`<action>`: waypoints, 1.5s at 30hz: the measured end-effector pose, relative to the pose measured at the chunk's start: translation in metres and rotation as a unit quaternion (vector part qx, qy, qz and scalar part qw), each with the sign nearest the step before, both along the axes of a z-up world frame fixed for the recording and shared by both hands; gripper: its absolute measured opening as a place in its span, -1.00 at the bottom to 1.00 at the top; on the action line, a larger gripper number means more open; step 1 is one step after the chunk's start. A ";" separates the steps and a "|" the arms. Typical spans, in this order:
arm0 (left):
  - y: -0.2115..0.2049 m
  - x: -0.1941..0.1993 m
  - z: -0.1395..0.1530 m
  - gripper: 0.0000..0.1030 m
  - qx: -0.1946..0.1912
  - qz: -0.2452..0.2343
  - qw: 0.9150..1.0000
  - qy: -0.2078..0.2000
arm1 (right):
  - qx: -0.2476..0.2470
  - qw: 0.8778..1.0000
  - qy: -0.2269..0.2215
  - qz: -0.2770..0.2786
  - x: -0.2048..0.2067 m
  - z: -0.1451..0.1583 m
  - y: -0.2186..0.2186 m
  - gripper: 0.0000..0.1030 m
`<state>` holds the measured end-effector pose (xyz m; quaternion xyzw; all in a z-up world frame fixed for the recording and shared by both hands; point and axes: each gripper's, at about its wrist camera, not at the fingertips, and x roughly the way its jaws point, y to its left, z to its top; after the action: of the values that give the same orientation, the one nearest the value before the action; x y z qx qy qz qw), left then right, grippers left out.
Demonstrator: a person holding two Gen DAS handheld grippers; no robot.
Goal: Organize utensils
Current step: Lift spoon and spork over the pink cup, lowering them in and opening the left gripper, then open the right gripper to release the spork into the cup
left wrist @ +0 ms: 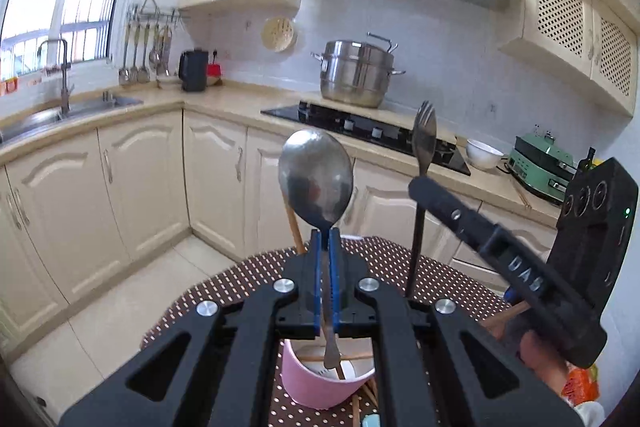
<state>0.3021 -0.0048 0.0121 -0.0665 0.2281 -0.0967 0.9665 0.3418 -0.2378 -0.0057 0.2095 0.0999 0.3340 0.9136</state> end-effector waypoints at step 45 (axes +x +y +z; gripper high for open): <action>0.058 -0.018 -0.018 -0.02 -0.051 0.044 0.998 0.019 | -0.144 0.968 -0.132 -0.159 -0.080 0.016 0.081 -0.75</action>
<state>0.2843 0.0528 -0.0061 -0.1273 0.2379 -0.0644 0.9607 0.2618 -0.1571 0.0102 0.0434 -0.0093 0.1913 0.9805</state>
